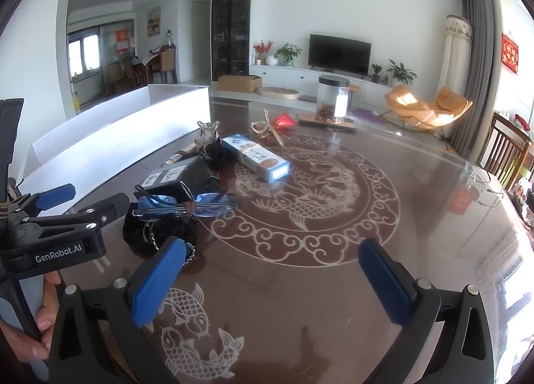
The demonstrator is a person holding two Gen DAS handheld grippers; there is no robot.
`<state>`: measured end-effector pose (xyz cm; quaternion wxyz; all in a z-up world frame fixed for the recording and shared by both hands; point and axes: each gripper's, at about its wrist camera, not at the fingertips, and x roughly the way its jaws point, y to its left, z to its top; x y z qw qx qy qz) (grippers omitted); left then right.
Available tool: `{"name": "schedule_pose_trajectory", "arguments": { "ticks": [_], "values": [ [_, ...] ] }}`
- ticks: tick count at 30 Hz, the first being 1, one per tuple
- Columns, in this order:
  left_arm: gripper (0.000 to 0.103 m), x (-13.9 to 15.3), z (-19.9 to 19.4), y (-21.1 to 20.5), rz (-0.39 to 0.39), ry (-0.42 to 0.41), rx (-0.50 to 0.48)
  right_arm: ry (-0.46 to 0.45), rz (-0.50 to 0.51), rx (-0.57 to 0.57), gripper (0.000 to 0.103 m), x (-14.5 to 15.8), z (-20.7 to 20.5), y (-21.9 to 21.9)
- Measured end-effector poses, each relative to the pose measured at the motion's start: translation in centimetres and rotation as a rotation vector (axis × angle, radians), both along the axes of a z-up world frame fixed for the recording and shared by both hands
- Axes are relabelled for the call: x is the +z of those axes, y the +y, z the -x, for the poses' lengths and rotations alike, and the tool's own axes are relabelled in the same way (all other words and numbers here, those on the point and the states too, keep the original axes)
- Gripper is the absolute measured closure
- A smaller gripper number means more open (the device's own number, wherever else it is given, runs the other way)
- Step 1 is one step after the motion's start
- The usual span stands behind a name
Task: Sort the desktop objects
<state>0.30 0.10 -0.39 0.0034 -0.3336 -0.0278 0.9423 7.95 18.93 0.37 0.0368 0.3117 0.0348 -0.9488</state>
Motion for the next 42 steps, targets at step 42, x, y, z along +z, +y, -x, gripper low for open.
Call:
{"name": "schedule_pose_trajectory", "arguments": {
  "ticks": [42],
  "values": [
    [0.000, -0.05, -0.02, -0.09, -0.006, -0.002, -0.002, -0.006, -0.001, 0.008, 0.000, -0.20, 0.06, -0.37]
  ]
}}
